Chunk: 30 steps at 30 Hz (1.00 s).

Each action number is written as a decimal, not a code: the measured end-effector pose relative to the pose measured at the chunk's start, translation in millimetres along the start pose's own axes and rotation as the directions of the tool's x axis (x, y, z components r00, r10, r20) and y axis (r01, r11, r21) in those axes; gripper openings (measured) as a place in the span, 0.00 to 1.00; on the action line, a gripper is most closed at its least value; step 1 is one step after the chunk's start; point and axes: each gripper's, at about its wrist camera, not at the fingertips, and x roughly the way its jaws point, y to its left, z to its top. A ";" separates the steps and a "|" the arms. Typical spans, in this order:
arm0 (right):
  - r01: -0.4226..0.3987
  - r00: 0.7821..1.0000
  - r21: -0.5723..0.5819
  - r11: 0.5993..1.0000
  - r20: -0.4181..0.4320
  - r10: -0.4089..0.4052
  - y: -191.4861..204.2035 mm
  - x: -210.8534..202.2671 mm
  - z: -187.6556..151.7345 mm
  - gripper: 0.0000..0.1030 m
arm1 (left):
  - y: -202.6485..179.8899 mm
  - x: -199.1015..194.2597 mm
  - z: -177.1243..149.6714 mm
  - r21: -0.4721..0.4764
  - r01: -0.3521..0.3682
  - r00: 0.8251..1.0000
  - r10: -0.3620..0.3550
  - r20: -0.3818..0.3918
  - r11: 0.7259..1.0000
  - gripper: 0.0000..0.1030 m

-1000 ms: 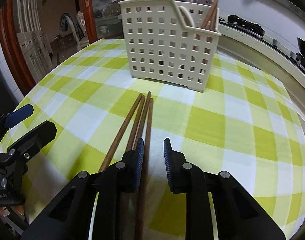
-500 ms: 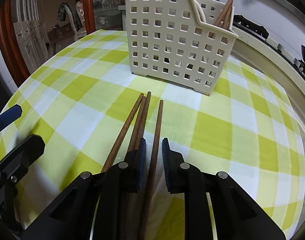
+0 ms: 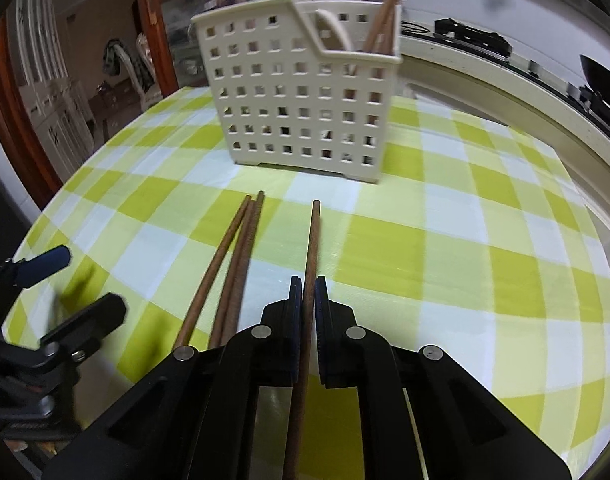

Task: Organize utensils
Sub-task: 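Close the right tool on one chopstick while the left tool closes on another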

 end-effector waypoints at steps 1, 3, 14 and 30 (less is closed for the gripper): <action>-0.005 1.000 0.005 1.000 0.005 0.004 -1.9 -2.2 -1.4 0.07 | -3.7 2.1 2.8 0.008 -0.002 1.000 0.002 -0.005 1.000 0.91; -0.019 1.000 0.010 1.000 0.014 0.018 -5.1 -6.1 -4.2 0.07 | -10.7 6.2 8.2 0.020 -0.006 1.000 0.006 -0.014 1.000 0.85; -0.073 0.996 0.040 0.997 0.051 0.071 -22.7 -20.7 -13.3 0.07 | -36.0 43.9 21.9 0.055 -0.047 0.993 0.052 -0.108 0.997 0.66; -0.095 0.994 0.059 0.994 0.065 0.091 -29.7 -26.2 -17.1 0.07 | -52.7 53.8 21.8 0.103 -0.038 0.991 0.051 -0.121 0.994 0.27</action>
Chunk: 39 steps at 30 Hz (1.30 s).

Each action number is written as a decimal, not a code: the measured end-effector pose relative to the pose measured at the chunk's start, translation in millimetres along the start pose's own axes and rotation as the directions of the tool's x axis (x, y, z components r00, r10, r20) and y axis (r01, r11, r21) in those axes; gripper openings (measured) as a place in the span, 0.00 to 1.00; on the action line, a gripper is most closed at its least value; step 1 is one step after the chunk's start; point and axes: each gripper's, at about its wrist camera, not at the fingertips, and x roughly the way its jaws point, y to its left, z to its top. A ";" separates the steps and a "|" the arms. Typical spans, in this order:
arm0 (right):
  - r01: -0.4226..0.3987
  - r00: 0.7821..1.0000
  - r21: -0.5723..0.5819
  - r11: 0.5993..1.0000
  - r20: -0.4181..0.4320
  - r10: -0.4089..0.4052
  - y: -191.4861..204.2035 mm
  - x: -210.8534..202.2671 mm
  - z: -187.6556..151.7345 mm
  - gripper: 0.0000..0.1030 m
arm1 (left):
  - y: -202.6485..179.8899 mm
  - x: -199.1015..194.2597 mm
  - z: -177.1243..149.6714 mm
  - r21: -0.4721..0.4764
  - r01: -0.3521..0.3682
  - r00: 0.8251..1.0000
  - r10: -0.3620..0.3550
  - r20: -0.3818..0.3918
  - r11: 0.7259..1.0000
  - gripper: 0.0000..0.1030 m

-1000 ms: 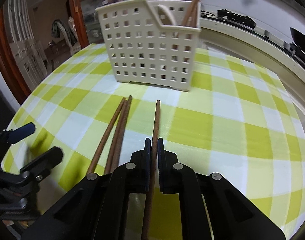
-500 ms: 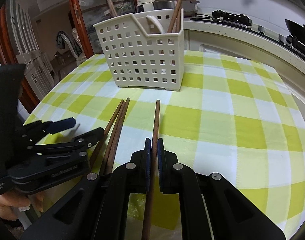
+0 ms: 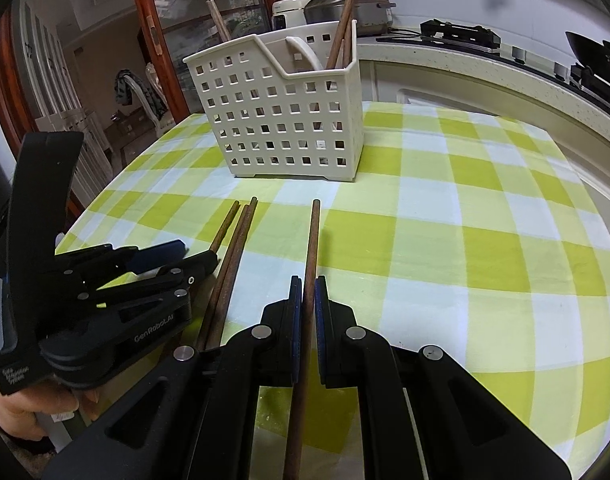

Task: Organize utensils
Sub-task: 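Close the right tool on one chopstick while the left tool closes on another, then lift both held chopsticks upright off the table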

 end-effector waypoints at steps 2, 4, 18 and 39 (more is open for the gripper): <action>0.001 1.000 0.000 1.000 0.000 -0.001 -0.5 0.1 -0.2 0.07 | -1.9 -0.5 -0.5 0.004 0.005 1.000 -0.005 0.000 1.000 0.26; 0.002 1.000 0.001 1.000 0.000 -0.002 -0.7 -0.1 -0.5 0.07 | -1.8 -0.5 -0.9 0.001 0.007 1.000 -0.007 0.001 1.000 0.25; 0.004 1.000 0.018 1.000 -0.006 -0.004 -5.1 2.1 -3.5 0.07 | -5.3 -2.2 -3.9 0.008 0.037 0.999 -0.037 0.023 0.999 0.07; 0.008 1.000 0.027 1.000 0.030 -0.008 -1.9 -5.5 -1.8 0.07 | -4.7 -33.1 -7.8 0.006 0.085 0.992 -0.085 0.095 0.996 0.06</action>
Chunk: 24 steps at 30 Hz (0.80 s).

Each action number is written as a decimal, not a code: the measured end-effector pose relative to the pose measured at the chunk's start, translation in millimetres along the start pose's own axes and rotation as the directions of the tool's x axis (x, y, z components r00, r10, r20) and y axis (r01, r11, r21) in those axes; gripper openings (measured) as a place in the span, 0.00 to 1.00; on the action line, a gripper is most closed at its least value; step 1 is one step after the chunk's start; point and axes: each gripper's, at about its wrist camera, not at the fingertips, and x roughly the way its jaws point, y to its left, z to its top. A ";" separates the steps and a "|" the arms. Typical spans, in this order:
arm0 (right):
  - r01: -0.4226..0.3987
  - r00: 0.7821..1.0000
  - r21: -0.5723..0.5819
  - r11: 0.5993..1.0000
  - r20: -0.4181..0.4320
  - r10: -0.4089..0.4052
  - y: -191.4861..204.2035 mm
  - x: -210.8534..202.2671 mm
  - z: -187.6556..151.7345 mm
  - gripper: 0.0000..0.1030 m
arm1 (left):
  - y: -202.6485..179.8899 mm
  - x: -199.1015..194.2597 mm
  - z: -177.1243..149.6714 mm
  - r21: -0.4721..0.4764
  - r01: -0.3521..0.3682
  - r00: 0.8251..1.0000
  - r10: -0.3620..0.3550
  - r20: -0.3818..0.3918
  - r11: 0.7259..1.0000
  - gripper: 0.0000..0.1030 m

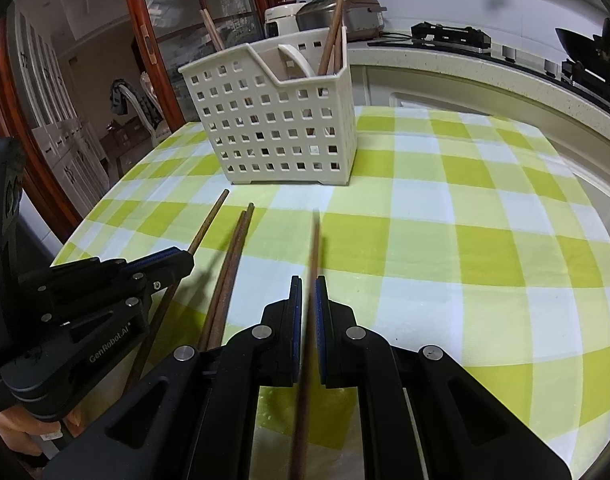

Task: Organize utensils
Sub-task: 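Lift both held chopsticks upright off the table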

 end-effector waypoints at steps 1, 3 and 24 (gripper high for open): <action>0.000 1.000 -0.001 1.000 0.007 0.000 1.1 -1.9 0.7 0.07 | 0.6 -2.3 0.1 -0.002 0.002 1.000 -0.002 0.005 1.000 0.06; -0.002 1.000 -0.003 1.000 0.020 0.002 2.8 -5.3 2.4 0.07 | 2.3 -6.4 1.3 -0.007 0.004 1.000 -0.004 0.015 1.000 0.06; 0.072 0.989 -0.100 0.992 -0.122 -0.084 12.0 30.4 -1.9 0.11 | 13.3 -9.2 -4.1 -0.019 0.015 1.000 -0.015 0.017 1.000 0.06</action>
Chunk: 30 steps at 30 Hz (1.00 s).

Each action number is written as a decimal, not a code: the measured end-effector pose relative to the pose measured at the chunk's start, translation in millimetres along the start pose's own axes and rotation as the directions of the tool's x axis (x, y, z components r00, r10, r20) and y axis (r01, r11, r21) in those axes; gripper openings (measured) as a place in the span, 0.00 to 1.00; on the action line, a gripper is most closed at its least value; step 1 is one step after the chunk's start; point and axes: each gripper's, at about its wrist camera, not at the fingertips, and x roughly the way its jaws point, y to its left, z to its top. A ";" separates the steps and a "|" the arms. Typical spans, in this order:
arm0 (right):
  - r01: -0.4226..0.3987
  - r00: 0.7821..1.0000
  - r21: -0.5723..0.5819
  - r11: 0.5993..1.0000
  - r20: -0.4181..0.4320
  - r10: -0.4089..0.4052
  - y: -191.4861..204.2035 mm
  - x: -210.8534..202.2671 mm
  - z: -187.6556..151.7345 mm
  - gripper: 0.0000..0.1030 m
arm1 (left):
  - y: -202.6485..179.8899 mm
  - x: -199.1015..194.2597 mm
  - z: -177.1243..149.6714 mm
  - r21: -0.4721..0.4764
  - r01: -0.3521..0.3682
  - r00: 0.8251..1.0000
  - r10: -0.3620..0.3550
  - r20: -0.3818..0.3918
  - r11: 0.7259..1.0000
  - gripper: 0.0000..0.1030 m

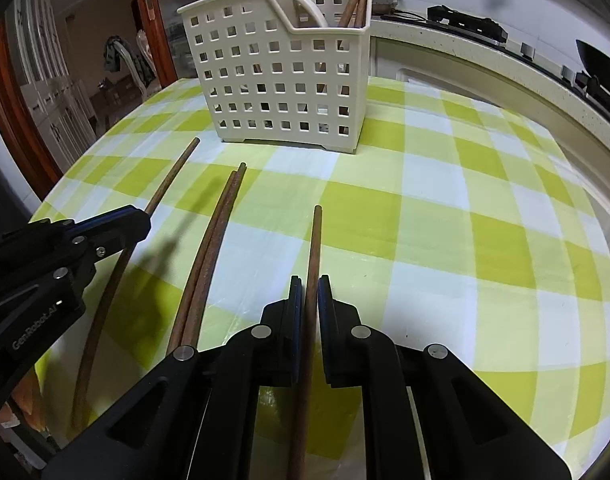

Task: Organize utensils
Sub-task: 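Lift both held chopsticks upright off the table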

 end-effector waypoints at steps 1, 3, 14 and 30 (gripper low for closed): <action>0.004 1.000 -0.007 1.000 -0.001 -0.004 1.1 0.4 0.2 0.11 | -0.4 -0.3 -0.4 0.002 0.001 1.000 -0.001 0.000 1.000 0.06; 0.003 1.000 -0.028 1.000 -0.007 -0.003 4.3 1.4 1.1 0.16 | -1.7 -0.8 -0.3 0.005 0.002 1.000 -0.002 0.000 1.000 0.06; 0.045 0.999 -0.005 0.999 0.024 -0.045 -1.5 -1.2 -0.3 0.06 | -2.1 -5.9 -0.2 0.006 0.001 1.000 -0.001 0.006 1.000 0.06; -0.056 0.952 0.084 0.995 0.306 0.028 -15.1 -89.7 20.2 0.06 | 1.3 -54.3 13.3 0.003 0.007 0.993 -0.007 0.118 1.000 0.05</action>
